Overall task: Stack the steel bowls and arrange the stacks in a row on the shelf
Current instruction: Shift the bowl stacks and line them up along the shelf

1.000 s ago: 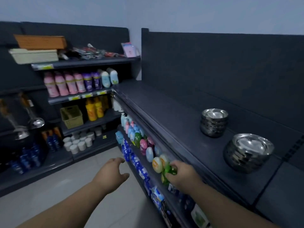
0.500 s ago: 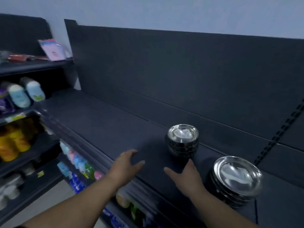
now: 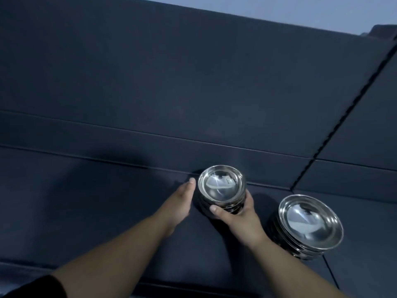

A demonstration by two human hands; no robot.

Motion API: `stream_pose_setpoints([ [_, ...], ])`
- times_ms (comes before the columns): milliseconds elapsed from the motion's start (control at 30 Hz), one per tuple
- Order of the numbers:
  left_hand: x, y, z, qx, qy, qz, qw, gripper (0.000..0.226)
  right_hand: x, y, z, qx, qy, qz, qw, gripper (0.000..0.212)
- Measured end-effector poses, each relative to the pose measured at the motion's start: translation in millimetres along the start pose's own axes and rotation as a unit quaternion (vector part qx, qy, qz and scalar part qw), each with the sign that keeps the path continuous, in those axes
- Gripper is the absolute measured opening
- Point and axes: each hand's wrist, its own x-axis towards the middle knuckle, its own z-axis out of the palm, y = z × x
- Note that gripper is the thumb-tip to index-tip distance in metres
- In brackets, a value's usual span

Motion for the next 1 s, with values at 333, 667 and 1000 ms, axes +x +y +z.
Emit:
stream_pose_setpoints([
  [333, -1.6, -11.6, 10.8, -0.073, -0.037, -0.004, 0.997, 0.048, -15.1, 2.3, 5.3, 0.076, -0.005, -0.012, 0.997, 0.089],
  [667, -121.0, -21.1, 50.5, -0.028, 0.111, 0.073, 0.991, 0.047, -110.7, 14.5, -28.2, 0.121, -0.062, -0.05, 0.99, 0.099],
  [1000, -245.4, -28.3, 235.0, 0.011, 0.018, 0.065, 0.998, 0.044, -255.6, 88.7, -210.7, 0.119, -0.017, -0.056, 0.991, 0.071],
])
